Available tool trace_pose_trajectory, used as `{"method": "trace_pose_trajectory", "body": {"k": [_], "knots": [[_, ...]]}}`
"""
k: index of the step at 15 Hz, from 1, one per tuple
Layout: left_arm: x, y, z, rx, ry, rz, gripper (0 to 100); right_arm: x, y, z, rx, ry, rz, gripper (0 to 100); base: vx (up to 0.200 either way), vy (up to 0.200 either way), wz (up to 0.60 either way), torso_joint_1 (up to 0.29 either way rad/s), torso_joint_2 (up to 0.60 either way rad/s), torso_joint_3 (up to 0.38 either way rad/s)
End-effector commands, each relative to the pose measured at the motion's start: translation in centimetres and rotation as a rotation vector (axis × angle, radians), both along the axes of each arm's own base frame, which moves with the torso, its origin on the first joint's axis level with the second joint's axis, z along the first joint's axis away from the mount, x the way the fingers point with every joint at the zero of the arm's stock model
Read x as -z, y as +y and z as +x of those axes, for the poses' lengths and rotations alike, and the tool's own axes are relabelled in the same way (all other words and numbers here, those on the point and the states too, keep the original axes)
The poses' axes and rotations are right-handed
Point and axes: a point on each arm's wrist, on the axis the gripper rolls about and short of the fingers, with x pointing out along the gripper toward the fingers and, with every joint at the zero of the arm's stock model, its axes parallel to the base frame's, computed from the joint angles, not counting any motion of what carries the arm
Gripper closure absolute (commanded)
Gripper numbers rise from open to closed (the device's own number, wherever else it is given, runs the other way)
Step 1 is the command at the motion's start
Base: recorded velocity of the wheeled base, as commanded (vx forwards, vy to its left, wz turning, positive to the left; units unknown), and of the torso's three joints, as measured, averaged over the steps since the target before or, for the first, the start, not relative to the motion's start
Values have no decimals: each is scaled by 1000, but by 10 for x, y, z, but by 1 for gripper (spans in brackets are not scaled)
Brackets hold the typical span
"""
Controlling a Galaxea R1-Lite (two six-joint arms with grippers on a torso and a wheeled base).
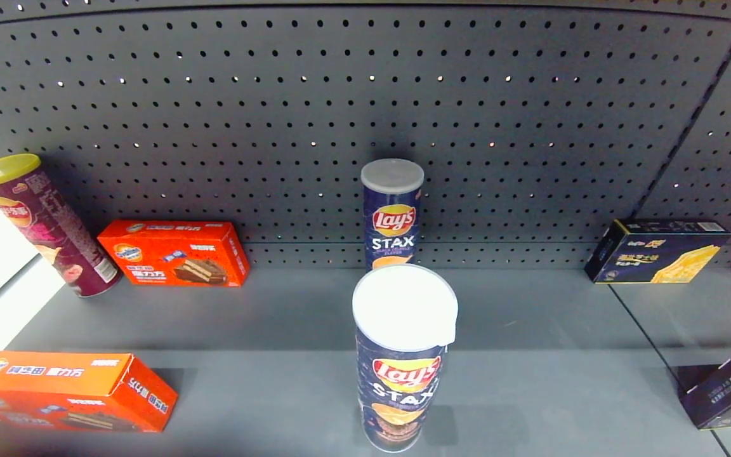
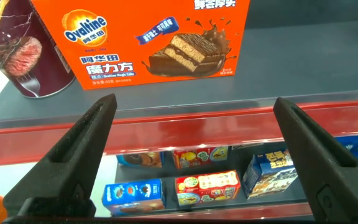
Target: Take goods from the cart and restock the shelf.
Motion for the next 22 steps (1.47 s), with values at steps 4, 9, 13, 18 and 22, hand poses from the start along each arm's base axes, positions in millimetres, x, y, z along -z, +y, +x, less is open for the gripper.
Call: {"method": "trace_pose_trajectory", "body": {"k": [4, 9, 13, 18, 22], "knots": [[0, 0, 0, -1, 2, -3, 0, 1, 0, -2, 5, -24, 1, 0, 0, 0, 0, 0, 0, 0], [0, 0, 0, -3, 2, -3, 0, 1, 0, -2, 5, -22, 1, 0, 0, 0, 0, 0, 0, 0], [0, 0, 0, -1, 0, 2, 0, 1, 0, -2, 5, -21, 1, 0, 0, 0, 0, 0, 0, 0], [0, 0, 0, 0, -2, 5, 0, 1, 0, -2, -3, -21, -1, 0, -80, 0, 0, 2, 0, 2], [0, 0, 0, -1, -1, 2, 0, 1, 0, -2, -3, -22, 1, 0, 0, 100, 0, 10, 2, 2]]}}
